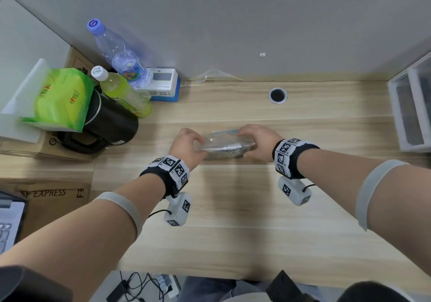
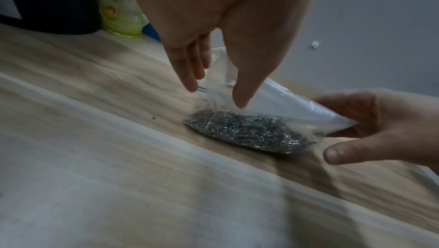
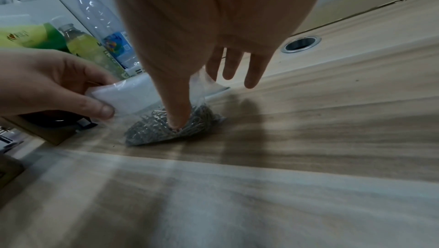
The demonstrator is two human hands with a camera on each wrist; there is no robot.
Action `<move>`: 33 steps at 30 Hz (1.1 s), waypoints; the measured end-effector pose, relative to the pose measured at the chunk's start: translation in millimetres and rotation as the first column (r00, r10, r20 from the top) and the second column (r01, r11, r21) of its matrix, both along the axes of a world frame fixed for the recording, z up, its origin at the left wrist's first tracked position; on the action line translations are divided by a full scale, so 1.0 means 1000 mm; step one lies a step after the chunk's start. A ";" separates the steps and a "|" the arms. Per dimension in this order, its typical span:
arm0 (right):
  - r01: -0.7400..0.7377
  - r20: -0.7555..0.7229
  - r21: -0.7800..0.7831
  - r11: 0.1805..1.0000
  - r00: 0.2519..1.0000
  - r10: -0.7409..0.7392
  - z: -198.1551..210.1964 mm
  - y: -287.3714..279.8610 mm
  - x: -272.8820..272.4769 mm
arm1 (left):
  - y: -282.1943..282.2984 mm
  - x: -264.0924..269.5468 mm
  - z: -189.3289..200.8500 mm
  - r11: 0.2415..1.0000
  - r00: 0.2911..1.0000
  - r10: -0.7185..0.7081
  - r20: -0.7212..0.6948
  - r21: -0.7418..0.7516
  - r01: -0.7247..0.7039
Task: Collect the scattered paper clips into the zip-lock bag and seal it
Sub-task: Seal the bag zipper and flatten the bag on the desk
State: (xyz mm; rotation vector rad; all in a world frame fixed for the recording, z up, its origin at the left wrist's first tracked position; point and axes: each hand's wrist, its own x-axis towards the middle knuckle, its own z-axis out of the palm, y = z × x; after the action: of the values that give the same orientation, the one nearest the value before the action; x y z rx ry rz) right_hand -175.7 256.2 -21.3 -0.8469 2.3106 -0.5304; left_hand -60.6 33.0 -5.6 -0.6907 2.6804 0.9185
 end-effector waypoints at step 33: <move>0.552 0.094 0.015 0.834 0.829 -0.551 -0.020 0.016 -0.064 | 0.044 -0.113 -0.025 0.966 0.982 0.162 0.100 0.189 -0.178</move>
State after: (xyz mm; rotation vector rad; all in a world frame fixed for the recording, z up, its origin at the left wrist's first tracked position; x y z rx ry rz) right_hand -239.9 272.6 -41.6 -0.1264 2.4515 -0.8089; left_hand -173.7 77.0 -30.7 -0.9023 2.4439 1.1524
